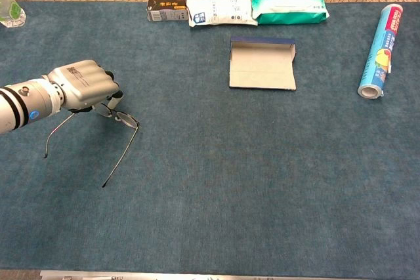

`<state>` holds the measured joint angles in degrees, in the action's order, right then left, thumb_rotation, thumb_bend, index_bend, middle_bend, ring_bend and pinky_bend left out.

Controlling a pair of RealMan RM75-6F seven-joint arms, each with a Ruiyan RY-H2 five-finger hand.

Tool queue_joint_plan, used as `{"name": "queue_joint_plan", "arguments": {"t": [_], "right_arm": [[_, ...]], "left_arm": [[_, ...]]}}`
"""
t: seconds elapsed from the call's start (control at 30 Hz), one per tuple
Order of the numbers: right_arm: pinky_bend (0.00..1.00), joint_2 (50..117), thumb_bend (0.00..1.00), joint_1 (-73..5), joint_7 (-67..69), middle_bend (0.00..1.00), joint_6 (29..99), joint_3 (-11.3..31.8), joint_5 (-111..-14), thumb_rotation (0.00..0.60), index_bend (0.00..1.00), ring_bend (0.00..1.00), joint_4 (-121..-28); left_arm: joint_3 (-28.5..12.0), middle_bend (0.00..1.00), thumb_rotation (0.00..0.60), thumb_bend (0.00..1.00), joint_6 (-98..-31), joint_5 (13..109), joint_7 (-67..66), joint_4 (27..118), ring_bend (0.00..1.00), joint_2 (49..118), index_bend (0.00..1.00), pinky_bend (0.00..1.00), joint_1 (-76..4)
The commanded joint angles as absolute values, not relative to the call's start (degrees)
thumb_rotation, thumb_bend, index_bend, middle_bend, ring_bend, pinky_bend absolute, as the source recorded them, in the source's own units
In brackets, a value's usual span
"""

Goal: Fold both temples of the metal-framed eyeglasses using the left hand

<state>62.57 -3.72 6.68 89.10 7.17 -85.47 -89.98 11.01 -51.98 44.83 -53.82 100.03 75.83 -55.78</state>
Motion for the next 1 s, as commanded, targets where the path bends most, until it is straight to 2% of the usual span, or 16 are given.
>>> {"name": "queue_joint_plan", "arguments": {"t": [0.03,0.33,0.77,0.87,1.0], "right_arm": [[0.52,62.59,0.16,-3.73,6.66,0.53,89.10,7.18,-85.43,0.600,0.61,0.47,-89.95],[0.52,62.59,0.16,-3.77,6.67,0.53,88.90,7.11,-85.38,0.600,0.61,0.47,-89.88],[0.52,62.65,0.16,-3.81,6.61,0.53,88.80,7.07,-85.38,0.600,0.61,0.47,-89.86],[0.52,62.62,0.16,-3.78,6.62,0.53,88.87,7.09,-85.35,0.600,0.61,0.47,-89.85],[0.52,62.56,0.16,-3.74,6.71,0.53,88.96,7.11,-85.36,0.600,0.61,0.47,-89.88]], "left_arm": [[11.30,0.40,0.600,1.00,-52.24,43.95,-54.43,100.16,0.24,75.75,0.45,0.32,-55.93],[12.01,0.47,0.600,1.00,-53.10,39.70,-56.77,100.69,0.30,75.51,0.52,0.35,-56.83],[12.87,0.50,0.600,1.00,-54.49,36.96,-57.86,101.88,0.32,74.87,0.55,0.39,-57.30],[12.15,0.48,0.600,1.00,-55.29,39.49,-55.45,102.09,0.32,74.44,0.54,0.40,-56.43],[11.46,0.41,0.600,1.00,-57.35,43.88,-52.00,103.19,0.32,72.98,0.52,0.40,-54.64]]}}
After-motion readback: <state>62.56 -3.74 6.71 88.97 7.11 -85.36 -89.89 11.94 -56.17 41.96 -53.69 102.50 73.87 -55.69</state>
